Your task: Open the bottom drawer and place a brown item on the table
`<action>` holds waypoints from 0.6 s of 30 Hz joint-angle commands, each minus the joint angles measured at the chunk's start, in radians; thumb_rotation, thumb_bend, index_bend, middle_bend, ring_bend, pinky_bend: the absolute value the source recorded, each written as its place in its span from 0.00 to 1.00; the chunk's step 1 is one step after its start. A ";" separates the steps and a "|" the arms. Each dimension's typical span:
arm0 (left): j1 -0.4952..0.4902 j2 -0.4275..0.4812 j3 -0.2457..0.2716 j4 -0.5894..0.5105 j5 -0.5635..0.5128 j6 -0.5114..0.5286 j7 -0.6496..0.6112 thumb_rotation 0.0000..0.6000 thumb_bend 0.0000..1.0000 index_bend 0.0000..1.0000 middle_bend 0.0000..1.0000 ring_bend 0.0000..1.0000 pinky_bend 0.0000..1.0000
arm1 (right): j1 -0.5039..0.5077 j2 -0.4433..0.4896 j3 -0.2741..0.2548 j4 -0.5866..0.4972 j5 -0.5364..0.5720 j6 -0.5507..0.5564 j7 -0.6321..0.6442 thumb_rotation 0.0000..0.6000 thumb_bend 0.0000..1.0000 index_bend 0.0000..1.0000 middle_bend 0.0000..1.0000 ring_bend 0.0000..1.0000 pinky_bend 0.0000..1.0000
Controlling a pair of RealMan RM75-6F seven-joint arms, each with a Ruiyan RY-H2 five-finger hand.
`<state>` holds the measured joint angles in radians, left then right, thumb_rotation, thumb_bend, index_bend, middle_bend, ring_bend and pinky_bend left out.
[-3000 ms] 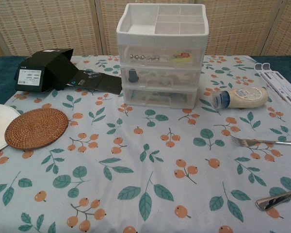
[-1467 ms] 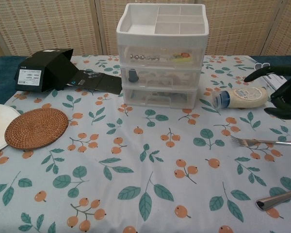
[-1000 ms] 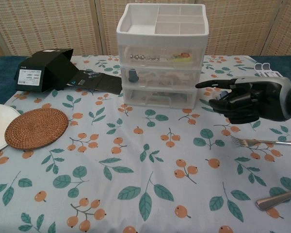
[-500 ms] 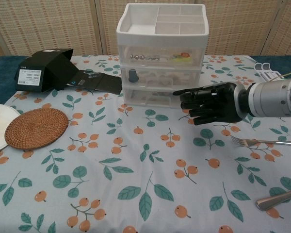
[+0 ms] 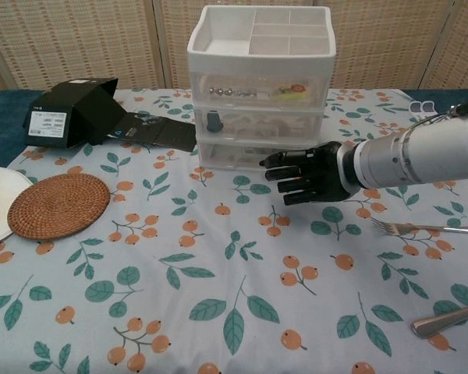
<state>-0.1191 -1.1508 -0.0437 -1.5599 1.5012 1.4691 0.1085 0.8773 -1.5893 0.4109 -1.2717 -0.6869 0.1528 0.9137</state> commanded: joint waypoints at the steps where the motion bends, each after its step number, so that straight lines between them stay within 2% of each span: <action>1: -0.001 0.000 -0.001 0.000 -0.002 -0.001 -0.001 1.00 0.32 0.20 0.13 0.07 0.09 | 0.031 -0.026 -0.002 0.041 0.025 -0.010 -0.013 1.00 0.62 0.00 0.86 1.00 1.00; 18: -0.005 -0.001 -0.001 0.011 -0.015 -0.015 -0.012 1.00 0.32 0.20 0.13 0.07 0.09 | 0.130 -0.112 -0.022 0.175 0.102 -0.023 -0.072 1.00 0.62 0.00 0.85 1.00 1.00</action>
<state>-0.1237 -1.1515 -0.0450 -1.5487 1.4859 1.4541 0.0964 1.0057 -1.6988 0.3904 -1.0981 -0.5866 0.1284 0.8438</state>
